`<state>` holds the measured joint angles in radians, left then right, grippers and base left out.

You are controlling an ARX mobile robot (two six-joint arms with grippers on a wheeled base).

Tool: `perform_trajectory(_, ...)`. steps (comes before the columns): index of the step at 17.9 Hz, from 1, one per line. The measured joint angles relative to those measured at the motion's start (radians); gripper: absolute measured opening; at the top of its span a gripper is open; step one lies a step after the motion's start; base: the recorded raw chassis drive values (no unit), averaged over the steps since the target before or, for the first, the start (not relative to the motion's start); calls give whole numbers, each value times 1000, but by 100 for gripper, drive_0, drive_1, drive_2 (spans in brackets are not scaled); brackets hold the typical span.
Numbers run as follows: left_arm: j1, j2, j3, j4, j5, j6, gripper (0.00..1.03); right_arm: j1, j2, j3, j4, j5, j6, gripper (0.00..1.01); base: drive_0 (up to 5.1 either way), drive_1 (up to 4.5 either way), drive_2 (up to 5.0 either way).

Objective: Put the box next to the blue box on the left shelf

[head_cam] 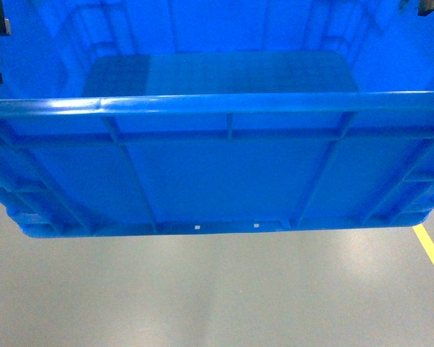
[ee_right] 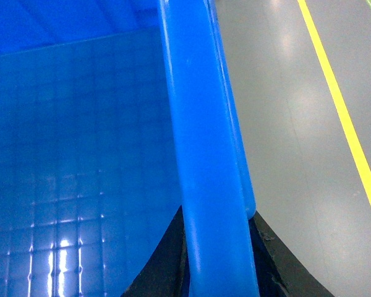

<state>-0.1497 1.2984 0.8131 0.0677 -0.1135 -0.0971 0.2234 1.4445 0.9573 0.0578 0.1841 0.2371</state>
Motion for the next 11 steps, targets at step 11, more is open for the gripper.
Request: perform_trajectory(11, 0, -3, 0, 5, 3, 0, 6, 0, -11, -2, -2, 6, 0, 18, -116, 2, -234)
